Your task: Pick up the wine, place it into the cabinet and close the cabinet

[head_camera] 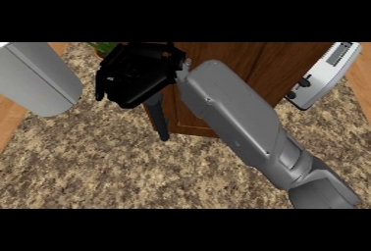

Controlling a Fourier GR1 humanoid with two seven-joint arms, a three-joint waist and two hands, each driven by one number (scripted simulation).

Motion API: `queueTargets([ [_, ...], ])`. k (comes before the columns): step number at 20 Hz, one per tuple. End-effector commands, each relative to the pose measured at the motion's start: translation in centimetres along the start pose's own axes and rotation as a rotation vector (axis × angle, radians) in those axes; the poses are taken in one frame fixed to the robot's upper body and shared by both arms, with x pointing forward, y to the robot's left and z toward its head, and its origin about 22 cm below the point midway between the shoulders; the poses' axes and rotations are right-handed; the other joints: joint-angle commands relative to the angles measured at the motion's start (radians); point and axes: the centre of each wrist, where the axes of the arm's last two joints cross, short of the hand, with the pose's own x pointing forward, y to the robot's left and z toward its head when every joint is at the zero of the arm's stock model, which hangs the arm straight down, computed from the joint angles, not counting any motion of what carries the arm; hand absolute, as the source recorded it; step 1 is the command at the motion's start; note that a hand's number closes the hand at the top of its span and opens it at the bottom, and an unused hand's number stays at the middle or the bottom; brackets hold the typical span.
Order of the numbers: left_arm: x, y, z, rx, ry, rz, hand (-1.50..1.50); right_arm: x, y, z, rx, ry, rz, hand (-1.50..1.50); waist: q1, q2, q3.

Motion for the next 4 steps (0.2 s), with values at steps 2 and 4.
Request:
queueTargets([
  [2, 0.0, -0.3, -0.4, -0.038, -0.01, 0.022, -1.5, 1.4, -5.7, 6.5, -0.355, -0.085, -0.007, 1.5, -0.03, 0.033, 0.025],
  [4, -0.1, -1.2, -0.7, -0.084, 0.012, 0.03, -1.5, 1.3, -5.9, 6.8, -0.368, -0.087, -0.015, 1.5, -0.02, 0.032, 0.027],
])
